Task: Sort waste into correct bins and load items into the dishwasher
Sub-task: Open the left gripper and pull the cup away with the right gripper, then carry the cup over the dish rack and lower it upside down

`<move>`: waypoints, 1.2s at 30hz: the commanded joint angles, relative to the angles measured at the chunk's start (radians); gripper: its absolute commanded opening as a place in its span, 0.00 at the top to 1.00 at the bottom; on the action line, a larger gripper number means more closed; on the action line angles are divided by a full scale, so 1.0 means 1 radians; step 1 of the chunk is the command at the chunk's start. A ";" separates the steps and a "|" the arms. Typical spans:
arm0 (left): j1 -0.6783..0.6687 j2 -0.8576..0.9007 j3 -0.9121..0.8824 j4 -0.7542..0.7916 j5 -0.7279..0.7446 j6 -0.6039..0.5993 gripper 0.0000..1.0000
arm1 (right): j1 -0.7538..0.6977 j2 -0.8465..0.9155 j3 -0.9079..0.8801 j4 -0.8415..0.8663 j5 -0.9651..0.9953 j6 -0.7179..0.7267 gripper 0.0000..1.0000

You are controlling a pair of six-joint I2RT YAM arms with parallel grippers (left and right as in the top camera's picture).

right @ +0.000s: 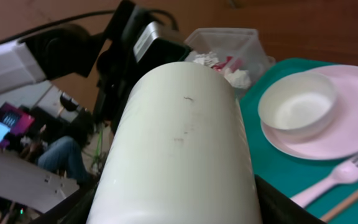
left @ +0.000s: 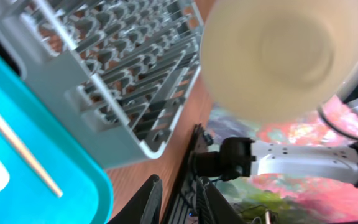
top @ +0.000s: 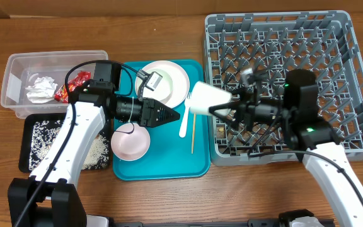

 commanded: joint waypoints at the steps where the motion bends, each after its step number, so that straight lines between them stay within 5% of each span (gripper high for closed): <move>1: 0.010 0.005 0.006 -0.017 -0.085 -0.006 0.78 | -0.059 -0.019 0.026 -0.043 0.053 0.038 0.64; 10: 0.010 0.005 0.006 -0.032 -0.139 -0.006 0.79 | -0.151 -0.019 0.055 -0.247 0.407 0.037 0.69; 20: -0.035 0.005 0.005 -0.040 -0.243 -0.006 0.78 | -0.162 -0.019 0.369 -0.710 0.823 -0.008 0.75; 27: -0.076 0.006 0.004 0.000 -0.267 -0.013 0.80 | -0.162 -0.014 0.443 -0.895 0.921 -0.008 0.75; 36: -0.084 0.006 0.004 0.050 -0.391 -0.165 0.80 | -0.162 0.039 0.443 -1.016 0.930 -0.008 0.77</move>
